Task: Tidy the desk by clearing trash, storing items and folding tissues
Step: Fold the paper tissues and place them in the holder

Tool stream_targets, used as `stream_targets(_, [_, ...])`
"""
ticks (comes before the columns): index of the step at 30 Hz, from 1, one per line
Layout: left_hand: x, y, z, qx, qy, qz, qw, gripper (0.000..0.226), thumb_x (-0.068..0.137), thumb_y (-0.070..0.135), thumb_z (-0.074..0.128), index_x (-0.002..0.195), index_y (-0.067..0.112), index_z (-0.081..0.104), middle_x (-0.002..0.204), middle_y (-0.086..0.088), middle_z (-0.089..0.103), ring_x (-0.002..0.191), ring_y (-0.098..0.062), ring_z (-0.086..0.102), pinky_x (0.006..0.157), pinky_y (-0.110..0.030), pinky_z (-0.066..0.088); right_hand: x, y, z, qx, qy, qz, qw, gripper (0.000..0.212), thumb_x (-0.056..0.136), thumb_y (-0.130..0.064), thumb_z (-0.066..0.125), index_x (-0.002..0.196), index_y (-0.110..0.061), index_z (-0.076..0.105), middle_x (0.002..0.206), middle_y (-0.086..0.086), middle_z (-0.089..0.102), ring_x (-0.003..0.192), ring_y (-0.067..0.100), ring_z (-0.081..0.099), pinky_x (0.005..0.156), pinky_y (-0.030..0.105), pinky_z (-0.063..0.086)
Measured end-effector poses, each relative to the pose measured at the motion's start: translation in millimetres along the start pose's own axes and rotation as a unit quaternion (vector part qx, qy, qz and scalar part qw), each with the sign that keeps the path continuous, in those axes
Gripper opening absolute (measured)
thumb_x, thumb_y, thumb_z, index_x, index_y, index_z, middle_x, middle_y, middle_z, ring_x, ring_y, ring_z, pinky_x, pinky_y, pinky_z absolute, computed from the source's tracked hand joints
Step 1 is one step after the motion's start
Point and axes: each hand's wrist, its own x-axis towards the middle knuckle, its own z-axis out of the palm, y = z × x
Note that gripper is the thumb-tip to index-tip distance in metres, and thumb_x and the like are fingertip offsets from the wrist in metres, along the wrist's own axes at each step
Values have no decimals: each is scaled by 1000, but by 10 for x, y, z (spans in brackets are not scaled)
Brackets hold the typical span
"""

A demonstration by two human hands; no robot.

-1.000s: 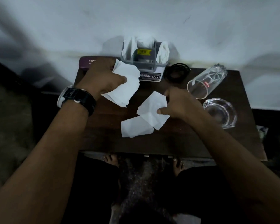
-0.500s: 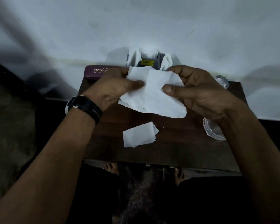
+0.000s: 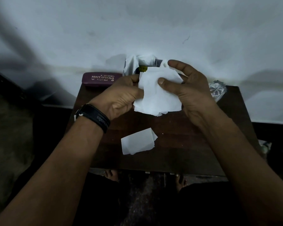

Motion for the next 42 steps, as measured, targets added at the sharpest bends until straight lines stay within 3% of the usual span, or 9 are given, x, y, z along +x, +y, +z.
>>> stream_targets(10, [-89,106,45,-18,-52,-32,998,51,88,-15,58,134,8,59,115,-10,73,107,-27,74,83,-43,64,-12,37,45,-51,44,-37,997,58,79,-8,85,132,-18,64,108,-8,70,87,-5,70,71,13,57])
stream_targets(14, [-163,176,22,-19,-84,-41,995,32,91,20,66,122,15,66,102,-3,77,97,-24,76,85,-45,62,-1,53,36,-75,35,-47,995,55,79,-12,85,130,-20,66,117,-3,71,96,0,70,75,15,58])
stream_targets(18, [-76,71,4,43,-11,-40,998,58,80,20,76,135,11,62,124,-9,74,115,-27,72,91,-48,61,-19,68,83,-103,18,-69,992,52,81,-13,84,129,-20,64,114,-2,68,95,1,67,75,14,58])
stream_targets(22, [13,30,-90,106,92,-15,990,40,90,2,72,129,4,66,122,-12,74,113,-29,72,95,-46,60,-10,114,67,-162,65,-102,979,48,83,-26,83,126,-23,61,110,-3,68,94,4,68,80,19,58])
stream_targets(25, [13,81,-204,247,203,30,947,33,89,5,74,122,7,68,113,-5,72,100,-21,69,90,-33,58,-68,170,-88,-316,26,-197,928,32,82,-25,81,109,-26,64,109,0,57,83,0,59,78,18,53])
stream_targets(30, [-25,84,-318,317,232,47,918,19,90,10,71,104,22,66,78,16,57,67,5,53,48,-5,45,-294,433,18,-526,-386,-108,750,46,74,-36,88,117,-37,71,113,-4,54,103,14,54,93,36,50])
stream_targets(34, [-27,105,-293,298,215,30,929,19,89,13,73,101,25,65,79,16,61,68,3,57,47,-6,45,-318,571,152,-576,-399,-137,701,41,76,-34,86,115,-36,72,115,-4,52,110,18,48,97,39,46])
stream_targets(39, [-9,96,-298,276,202,35,939,20,87,13,75,103,23,69,85,14,67,76,-2,64,64,-18,53,-242,577,132,-567,-379,-127,720,12,84,-27,78,96,-29,80,105,-6,60,98,14,60,91,41,53])
stream_targets(42, [-3,91,-303,263,195,41,944,21,88,12,74,106,21,69,88,13,68,79,-4,66,67,-20,56,-222,350,34,-459,-366,-110,802,10,83,-27,83,93,-30,81,105,-8,66,95,7,64,90,34,55])
